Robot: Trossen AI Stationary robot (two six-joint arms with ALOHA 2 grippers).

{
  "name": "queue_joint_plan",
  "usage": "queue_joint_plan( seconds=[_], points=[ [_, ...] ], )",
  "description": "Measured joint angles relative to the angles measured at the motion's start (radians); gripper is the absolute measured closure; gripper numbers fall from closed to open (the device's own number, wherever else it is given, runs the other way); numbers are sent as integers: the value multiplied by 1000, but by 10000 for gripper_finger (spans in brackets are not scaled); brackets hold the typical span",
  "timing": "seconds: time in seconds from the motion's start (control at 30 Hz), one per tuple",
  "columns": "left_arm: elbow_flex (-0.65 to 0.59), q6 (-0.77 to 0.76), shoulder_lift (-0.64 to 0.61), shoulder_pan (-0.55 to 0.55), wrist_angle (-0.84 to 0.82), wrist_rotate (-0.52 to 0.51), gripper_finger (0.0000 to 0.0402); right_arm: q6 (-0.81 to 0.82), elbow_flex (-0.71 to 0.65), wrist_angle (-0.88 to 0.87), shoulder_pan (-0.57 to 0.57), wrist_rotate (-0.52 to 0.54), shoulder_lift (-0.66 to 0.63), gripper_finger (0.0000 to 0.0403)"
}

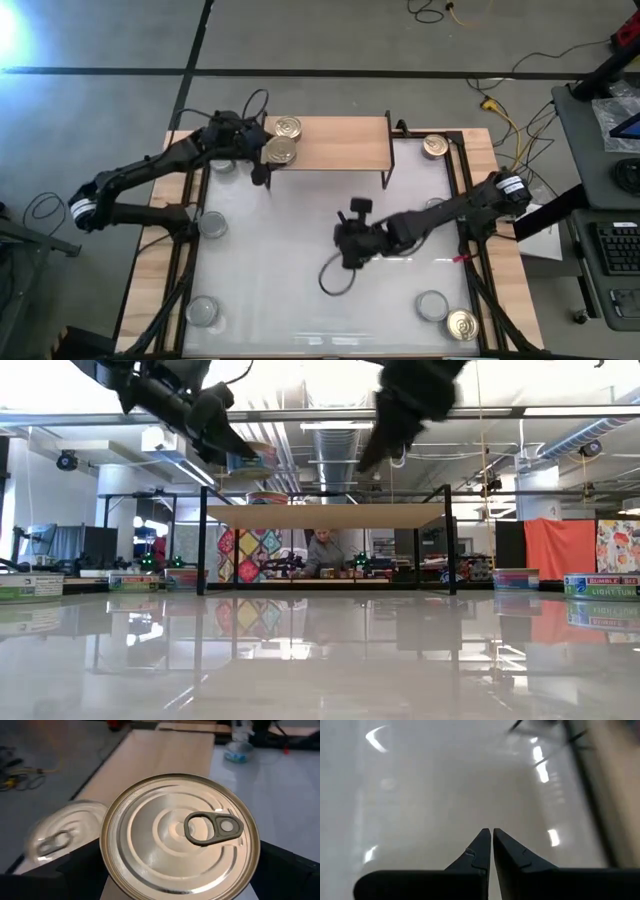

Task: Stack canned seafood by type on shelf
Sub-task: Put the blue and pink tuna can on the shelf

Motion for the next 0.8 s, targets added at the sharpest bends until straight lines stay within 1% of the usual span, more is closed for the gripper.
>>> queue_joint_plan(
  seconds=[0.1, 0.2, 0.27, 0.33, 0.4, 0.5, 0.6, 0.63, 0.7, 0.8],
  points=[
    [0, 34, 33, 3, -10, 0, 27, -124, 61, 51, -77, 16, 0, 390],
    [0, 54, 75, 3, -22, -1, 27, -265, 109, 190, -160, -3, 0, 390],
    [0, 54, 100, 6, -20, 0, 27, -335, 128, 314, -220, -81, -2, 390],
    [0, 57, 117, 8, -15, -1, 27, -363, 132, 431, -283, -202, -2, 390],
    [0, 57, 130, 9, -12, -2, 27, -352, 132, 529, -346, -319, -2, 390],
    [0, 57, 135, 13, -9, -2, 27, -291, 131, 650, -432, -434, 16, 390],
    [0, 57, 141, 20, -1, -3, 26, -257, 157, 676, -499, -562, 68, 390],
    [0, 57, 141, 23, -1, -4, 26, -249, 170, 667, -513, -588, 91, 390],
    [0, 57, 141, 27, -2, -9, 22, -242, 211, 629, -532, -612, 142, 390],
    [0, 57, 141, 28, -3, -34, 12, -243, 274, 567, -556, -618, 210, 390]
  ],
)
